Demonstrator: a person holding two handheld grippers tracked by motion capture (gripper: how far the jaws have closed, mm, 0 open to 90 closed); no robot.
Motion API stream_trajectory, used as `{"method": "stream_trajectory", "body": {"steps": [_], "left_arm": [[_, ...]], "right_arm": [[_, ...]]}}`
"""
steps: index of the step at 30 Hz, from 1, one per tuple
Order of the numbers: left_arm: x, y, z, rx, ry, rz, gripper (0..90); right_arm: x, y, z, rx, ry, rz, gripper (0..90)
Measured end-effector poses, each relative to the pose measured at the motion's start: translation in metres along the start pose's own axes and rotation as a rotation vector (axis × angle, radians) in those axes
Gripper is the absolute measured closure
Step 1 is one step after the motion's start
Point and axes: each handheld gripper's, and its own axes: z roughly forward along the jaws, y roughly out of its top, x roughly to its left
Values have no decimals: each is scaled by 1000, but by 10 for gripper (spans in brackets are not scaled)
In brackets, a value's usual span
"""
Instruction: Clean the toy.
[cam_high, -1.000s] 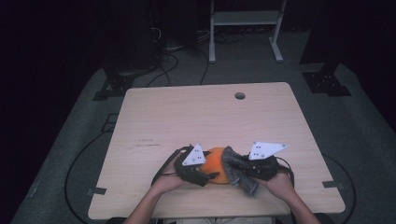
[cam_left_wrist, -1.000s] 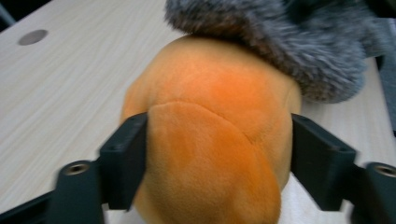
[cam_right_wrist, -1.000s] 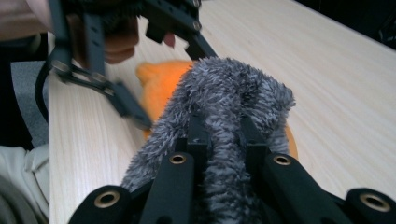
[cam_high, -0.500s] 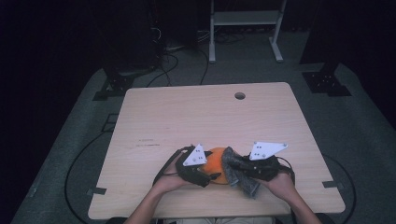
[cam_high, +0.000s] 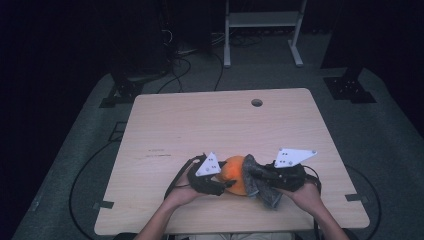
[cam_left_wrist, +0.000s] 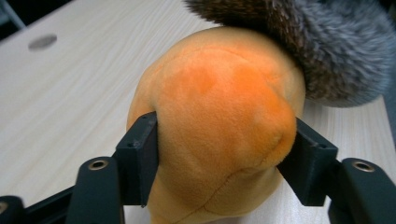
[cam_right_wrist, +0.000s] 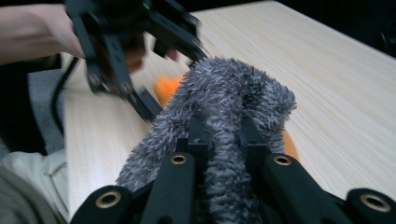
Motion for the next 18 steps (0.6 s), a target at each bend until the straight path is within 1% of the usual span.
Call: {"method": "stream_trajectory", "body": {"steps": [1, 2, 4, 6, 7, 8, 9, 10, 11, 12, 14, 15, 16, 18], "left_arm": [[-4, 2, 0, 4, 8, 36, 375], [-7, 3, -1, 11, 14, 71, 377], [-5, 1, -1, 0, 3, 49, 383], [-3, 1, -1, 1, -4, 44, 383], [-3, 1, -1, -1, -3, 44, 383], [-4, 2, -1, 2, -2, 51, 383], [-5, 3, 0, 4, 0, 54, 383], [-5, 4, 0, 6, 2, 60, 383], [-5, 4, 0, 6, 2, 60, 382], [-8, 6, 1, 10, 10, 71, 380], [-12, 7, 2, 23, 21, 102, 377], [-12, 7, 2, 23, 21, 102, 375], [-12, 7, 1, 29, 23, 110, 375], [-9, 4, 0, 29, 9, 96, 377]], "right_arm": [[6, 4, 4, 12, 4, -23, 789], [7, 3, 6, 23, 0, -36, 789], [3, 0, 5, 34, -7, -32, 790], [-4, -4, 2, 51, -36, -19, 790], [-7, -6, 1, 52, -40, -8, 790], [-9, -6, -1, 44, -33, 4, 791], [-8, -5, -2, 34, -25, 5, 790], [-5, -3, -2, 25, -15, -4, 790], [-5, -3, -2, 25, -15, -4, 790], [2, 4, 2, 6, 17, -22, 789], [10, 9, 8, 8, 32, -52, 789], [10, 9, 8, 8, 32, -52, 789], [12, 10, 12, 11, 39, -62, 790], [9, 8, 12, 9, 39, -50, 791]]}}
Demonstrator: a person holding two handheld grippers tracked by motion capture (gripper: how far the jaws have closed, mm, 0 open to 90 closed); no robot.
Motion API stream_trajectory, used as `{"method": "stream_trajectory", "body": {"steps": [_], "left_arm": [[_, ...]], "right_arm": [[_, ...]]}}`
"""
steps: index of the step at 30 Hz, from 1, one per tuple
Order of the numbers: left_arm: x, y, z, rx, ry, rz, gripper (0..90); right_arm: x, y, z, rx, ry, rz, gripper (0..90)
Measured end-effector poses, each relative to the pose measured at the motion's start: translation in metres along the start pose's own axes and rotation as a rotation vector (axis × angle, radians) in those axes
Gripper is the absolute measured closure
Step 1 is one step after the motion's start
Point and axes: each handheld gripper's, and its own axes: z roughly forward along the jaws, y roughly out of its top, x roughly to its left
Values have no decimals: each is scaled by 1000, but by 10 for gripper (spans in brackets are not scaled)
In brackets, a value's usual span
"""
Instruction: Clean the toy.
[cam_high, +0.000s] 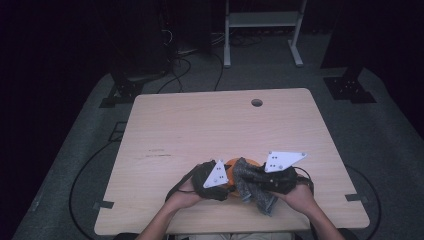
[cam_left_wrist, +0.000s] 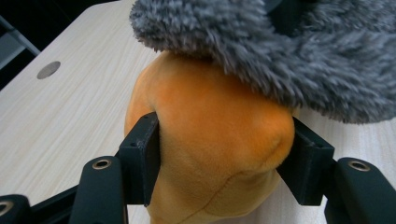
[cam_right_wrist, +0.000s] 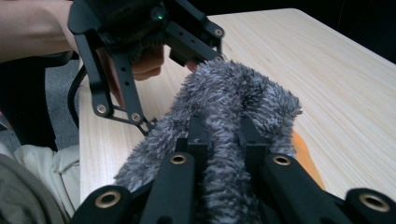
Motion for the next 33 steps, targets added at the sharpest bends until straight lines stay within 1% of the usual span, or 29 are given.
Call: {"method": "stream_trajectory", "body": {"steps": [1, 3, 4, 5, 7, 8, 9, 10, 11, 12, 13, 14, 15, 16, 17, 18, 19, 20, 21, 22, 23, 24, 26, 27, 28, 29, 30, 31, 33], "left_arm": [[1, -1, 0, 0, -4, -11, 378], [3, -3, 0, 1, -11, -18, 380], [5, -5, 0, 3, -17, -30, 381], [10, -11, -1, 19, -27, -50, 381], [15, -16, -1, 22, -42, -79, 381], [15, -16, -1, 22, -42, -79, 380], [18, -20, -2, 20, -59, -106, 375], [19, -20, -2, 14, -72, -121, 360], [19, -20, -2, 14, -72, -121, 325], [22, -19, -3, -7, -114, -163, 268], [25, -18, -5, -27, -145, -196, 217], [25, -18, -5, -27, -145, -196, 187], [29, -18, -10, -92, -185, -253, 178], [29, -18, -10, -92, -185, -253, 177], [33, -16, -13, -126, -182, -297, 175], [33, -16, -12, -118, -166, -308, 162], [34, -16, -10, -92, -138, -311, 150], [34, -17, -7, -63, -137, -319, 137], [34, -19, -5, -47, -154, -339, 128], [34, -21, -3, -39, -164, -342, 143], [33, -23, -2, -33, -165, -335, 182], [33, -23, -2, -35, -167, -336, 202], [33, -23, -3, -31, -164, -339, 222], [33, -24, -4, -16, -164, -326, 234], [33, -24, -4, -16, -164, -326, 241], [34, -25, -4, -11, -167, -324, 245], [34, -27, -5, -6, -181, -318, 247], [34, -27, -5, -9, -183, -316, 247], [34, -26, -5, -11, -188, -317, 220]], "right_arm": [[-2, -2, -1, 3, -10, 1, 791], [-7, -6, -3, 11, -30, 14, 791], [-10, -10, -3, 18, -43, 22, 790], [-13, -13, -4, 27, -53, 32, 790], [-19, -21, -4, 42, -55, 65, 790], [-19, -21, -4, 42, -55, 65, 790], [-24, -28, -5, 48, -53, 85, 790], [-25, -29, -5, 49, -52, 93, 790], [-26, -30, -5, 46, -50, 101, 790], [-25, -30, -5, 46, -52, 101, 790], [-24, -30, -4, 47, -55, 93, 790], [-22, -30, -4, 45, -51, 84, 790], [-20, -29, -3, 44, -45, 77, 790], [-20, -29, -3, 44, -45, 77, 790], [-17, -28, -1, 44, -30, 62, 790], [-15, -28, 1, 44, -17, 51, 790], [-13, -27, 2, 46, -7, 45, 790], [-12, -26, 3, 48, -1, 40, 790], [-10, -26, 4, 50, 2, 35, 790], [-10, -26, 5, 53, 6, 31, 790], [-10, -26, 4, 54, 9, 33, 789], [-10, -26, 4, 57, 11, 35, 789], [-11, -27, 3, 57, 13, 39, 789], [-14, -28, 2, 63, 4, 43, 789], [-14, -28, 2, 63, 4, 43, 789], [-18, -31, 0, 73, -7, 55, 789], [-19, -32, 0, 76, -11, 61, 788], [-20, -33, -1, 80, -14, 66, 788], [-20, -34, -1, 78, -14, 66, 788]]}}
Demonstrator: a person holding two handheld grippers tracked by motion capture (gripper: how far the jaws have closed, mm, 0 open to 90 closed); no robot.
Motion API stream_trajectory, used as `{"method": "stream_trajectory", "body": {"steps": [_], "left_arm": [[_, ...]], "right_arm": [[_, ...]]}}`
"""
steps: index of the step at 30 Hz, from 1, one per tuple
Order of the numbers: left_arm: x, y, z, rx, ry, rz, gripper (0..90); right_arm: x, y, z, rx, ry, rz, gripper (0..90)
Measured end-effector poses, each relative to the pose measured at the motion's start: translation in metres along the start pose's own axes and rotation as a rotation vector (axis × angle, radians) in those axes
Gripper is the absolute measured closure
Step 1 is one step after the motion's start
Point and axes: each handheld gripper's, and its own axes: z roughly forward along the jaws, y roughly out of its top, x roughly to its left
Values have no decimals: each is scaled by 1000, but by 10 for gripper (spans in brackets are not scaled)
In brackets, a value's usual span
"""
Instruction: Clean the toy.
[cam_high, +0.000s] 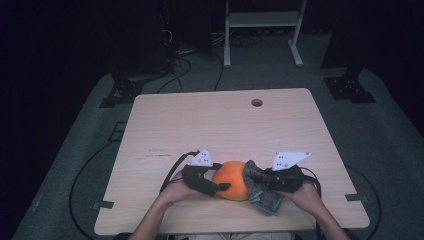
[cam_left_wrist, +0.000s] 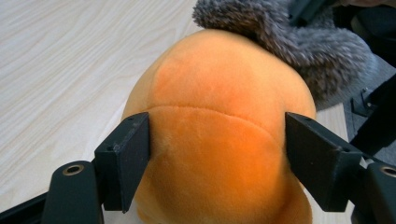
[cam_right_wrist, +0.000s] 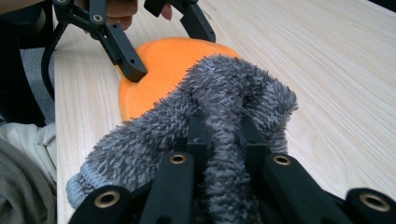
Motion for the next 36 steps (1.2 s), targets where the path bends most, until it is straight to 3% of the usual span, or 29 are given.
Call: {"method": "stream_trajectory", "body": {"steps": [1, 4, 5, 8, 11, 12, 13, 14, 15, 16, 17, 18, 21, 23, 24, 26, 27, 29, 32, 33, 36], "left_arm": [[0, 2, 0, -17, -7, -3, 180], [1, 4, 3, -5, 1, -35, 61], [4, 4, 9, 21, -11, -71, 41], [6, 2, 11, 35, -43, -91, 97], [-1, 2, 7, 15, -8, -28, 284], [-1, 2, 7, 15, -8, -28, 336], [-4, 3, 5, -10, 7, -6, 364], [-6, 4, 3, -37, 27, 19, 364], [-11, 7, 0, -88, 88, 71, 387], [-13, 9, -1, -104, 112, 105, 389], [-13, 9, -1, -104, 112, 105, 388], [-16, 9, -1, -122, 159, 147, 383], [-15, 7, 1, -107, 174, 154, 344], [-10, 3, 5, -53, 158, 131, 314], [-7, 2, 6, -55, 141, 95, 205], [-2, 4, 3, -79, 122, 22, 132], [-1, 4, 3, -81, 122, 6, 128], [0, 2, 5, -51, 136, 6, 156], [3, -2, 5, -50, 132, -1, 190], [6, -5, 2, -44, 126, -18, 211], [8, -8, 0, -31, 117, -11, 227]], "right_arm": [[2, -1, 1, 1, 2, -5, 789], [3, 0, 1, 3, 5, -13, 789], [4, 0, 2, 4, 12, -18, 788], [4, -1, 2, 7, 17, -20, 788], [4, -1, 1, 6, 21, -17, 788], [3, 0, 0, 5, 19, -12, 789], [3, 0, -1, -3, 18, -9, 789], [3, 0, -1, -3, 18, -9, 789], [3, 1, -6, -25, -9, -12, 789], [3, 2, -7, -38, -24, -10, 789], [3, 2, -7, -38, -24, -10, 789], [3, 3, -8, -63, -44, -7, 789], [1, 4, -5, -77, -57, -2, 789], [-1, 3, 2, -61, -53, 7, 789], [-1, 3, 10, -47, -46, 12, 789], [1, 4, 13, -54, -38, 11, 789], [2, 5, 15, -56, -31, 7, 789], [6, 5, 18, -48, -31, -5, 789], [5, 4, 18, -40, -33, -3, 789], [0, -1, 18, -35, -37, 19, 789], [-5, -9, 19, -14, -39, 46, 787]]}}
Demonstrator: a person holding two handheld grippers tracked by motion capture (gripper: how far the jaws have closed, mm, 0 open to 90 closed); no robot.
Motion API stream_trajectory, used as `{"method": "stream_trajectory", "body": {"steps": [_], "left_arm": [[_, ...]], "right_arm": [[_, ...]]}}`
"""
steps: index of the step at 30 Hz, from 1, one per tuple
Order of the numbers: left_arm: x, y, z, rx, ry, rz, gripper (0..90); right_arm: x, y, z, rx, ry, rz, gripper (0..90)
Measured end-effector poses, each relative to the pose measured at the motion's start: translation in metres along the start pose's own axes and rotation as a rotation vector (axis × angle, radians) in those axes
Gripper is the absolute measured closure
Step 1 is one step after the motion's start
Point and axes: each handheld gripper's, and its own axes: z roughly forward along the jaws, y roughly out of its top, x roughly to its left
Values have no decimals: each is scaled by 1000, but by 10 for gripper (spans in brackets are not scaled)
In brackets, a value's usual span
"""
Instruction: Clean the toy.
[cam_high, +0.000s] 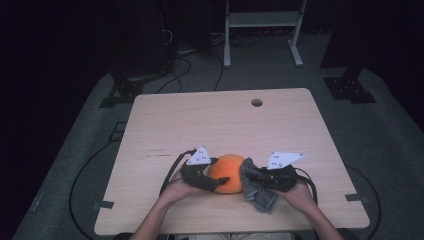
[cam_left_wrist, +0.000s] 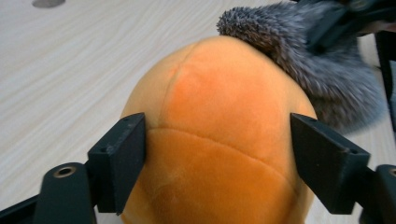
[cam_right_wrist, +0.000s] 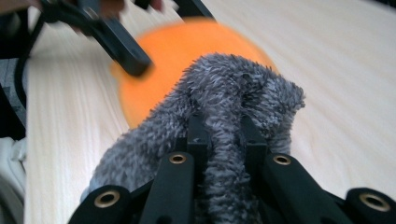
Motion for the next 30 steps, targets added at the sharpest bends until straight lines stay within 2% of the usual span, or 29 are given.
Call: {"method": "stream_trajectory", "body": {"steps": [2, 5, 10, 12, 14, 15, 17, 19, 21, 23, 26, 27, 28, 29, 30], "left_arm": [[1, -2, -2, 9, -11, 9, 238], [2, -4, -3, 15, -20, 16, 258], [2, -6, -4, 21, -31, 22, 264], [4, -7, -5, 22, -33, 15, 262], [4, -7, -5, 22, -33, 12, 257], [4, -8, -5, 23, -34, 12, 254], [4, -8, -5, 22, -34, 11, 249], [5, -8, -5, 20, -35, 6, 247], [3, -7, -5, 19, -34, 9, 246], [0, -6, -5, 18, -32, 35, 247], [-9, -3, -2, 26, -31, 93, 254], [-9, -3, -2, 26, -31, 93, 256], [-14, 0, -1, 38, -32, 131, 257], [-14, 0, -1, 38, -32, 131, 258], [-16, 1, -1, 41, -32, 146, 257]], "right_arm": [[-7, -11, -1, 41, -17, 42, 787], [-10, -15, -2, 68, -34, 47, 787], [-10, -3, -11, -63, -3, 76, 786], [-7, 1, -8, -66, 2, 62, 785], [-6, 1, -5, -52, 6, 64, 784], [-5, -3, 0, -23, 13, 69, 782], [-6, -5, 1, -16, 14, 85, 782], [-9, -13, 1, 41, -7, 99, 783], [-11, -18, -2, 69, -11, 98, 784], [-11, -15, -7, 36, -7, 102, 783], [-7, -2, -14, -40, 8, 77, 783], [-4, 3, -15, -60, 11, 65, 783], [-2, 8, -15, -77, 15, 52, 783], [-2, 8, -15, -77, 15, 52, 783], [1, 13, -13, -72, 20, 33, 782]]}}
